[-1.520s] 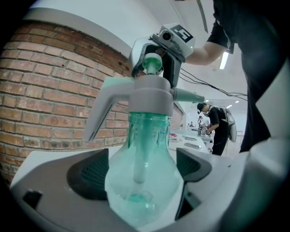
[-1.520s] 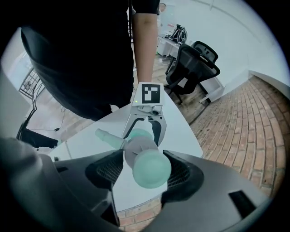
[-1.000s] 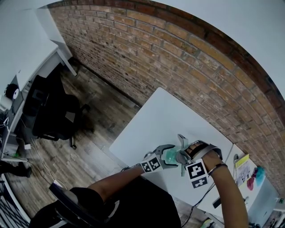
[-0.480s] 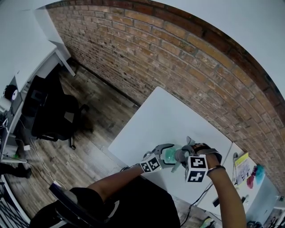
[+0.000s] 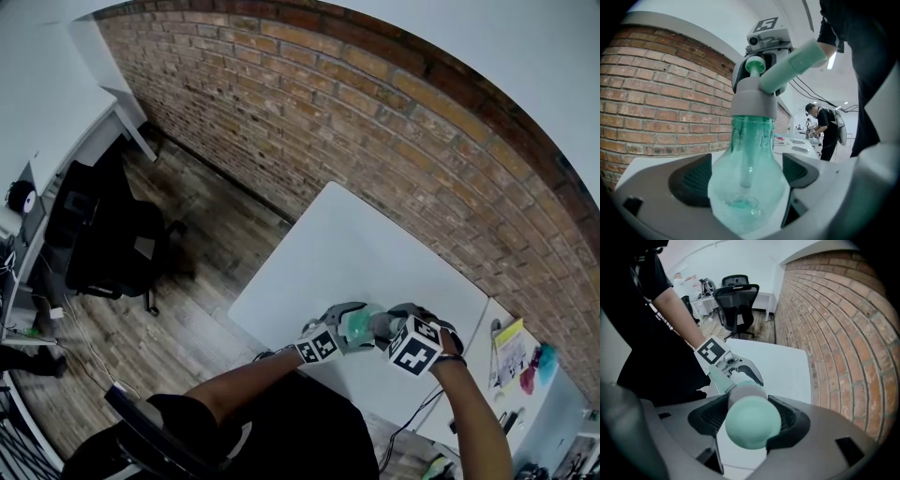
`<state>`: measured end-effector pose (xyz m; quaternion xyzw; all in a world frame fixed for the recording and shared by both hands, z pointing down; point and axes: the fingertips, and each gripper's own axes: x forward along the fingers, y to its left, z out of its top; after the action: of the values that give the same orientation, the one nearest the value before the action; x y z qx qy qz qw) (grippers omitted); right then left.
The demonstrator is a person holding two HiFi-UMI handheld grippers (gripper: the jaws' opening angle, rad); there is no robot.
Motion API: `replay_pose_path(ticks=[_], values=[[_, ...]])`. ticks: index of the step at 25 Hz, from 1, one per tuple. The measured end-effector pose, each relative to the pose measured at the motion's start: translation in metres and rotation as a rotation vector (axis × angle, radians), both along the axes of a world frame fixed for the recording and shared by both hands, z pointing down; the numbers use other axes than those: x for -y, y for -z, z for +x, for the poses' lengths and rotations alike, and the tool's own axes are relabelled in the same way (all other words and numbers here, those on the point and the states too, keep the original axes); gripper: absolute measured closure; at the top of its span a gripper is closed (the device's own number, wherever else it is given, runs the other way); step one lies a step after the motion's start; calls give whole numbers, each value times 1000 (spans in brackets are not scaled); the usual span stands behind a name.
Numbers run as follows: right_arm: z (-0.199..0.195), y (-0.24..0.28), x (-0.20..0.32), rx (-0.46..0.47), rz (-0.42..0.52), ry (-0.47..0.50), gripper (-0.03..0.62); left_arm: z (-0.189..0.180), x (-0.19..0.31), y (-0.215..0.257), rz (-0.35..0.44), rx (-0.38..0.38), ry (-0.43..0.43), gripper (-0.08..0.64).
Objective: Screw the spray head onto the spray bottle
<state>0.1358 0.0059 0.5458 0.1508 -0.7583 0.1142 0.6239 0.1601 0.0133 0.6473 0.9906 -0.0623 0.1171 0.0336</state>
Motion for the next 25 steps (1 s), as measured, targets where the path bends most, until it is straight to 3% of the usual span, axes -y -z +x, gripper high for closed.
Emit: replay_pose_path(ticks=[6,8,13,18,22,25], values=[[3,0,4,41,13,-210,322,0,1,3,3,-4,-6,97],[3,0,4,47,29,-217,322,0,1,3,0,-3,-4,97],[2,-1,-1,41,106,-137,321,0,1,4,-5,-4,-5,97],[-2,17,-8,45,117,-57,319,0,0,4,-10,-6,-14,97],[-6,41,-3,28,199,154,318,0,0,3,-8,-1,-14,97],[-1,38,-9,-46,189,348,319,1,0,3,-8,4,-22,97]])
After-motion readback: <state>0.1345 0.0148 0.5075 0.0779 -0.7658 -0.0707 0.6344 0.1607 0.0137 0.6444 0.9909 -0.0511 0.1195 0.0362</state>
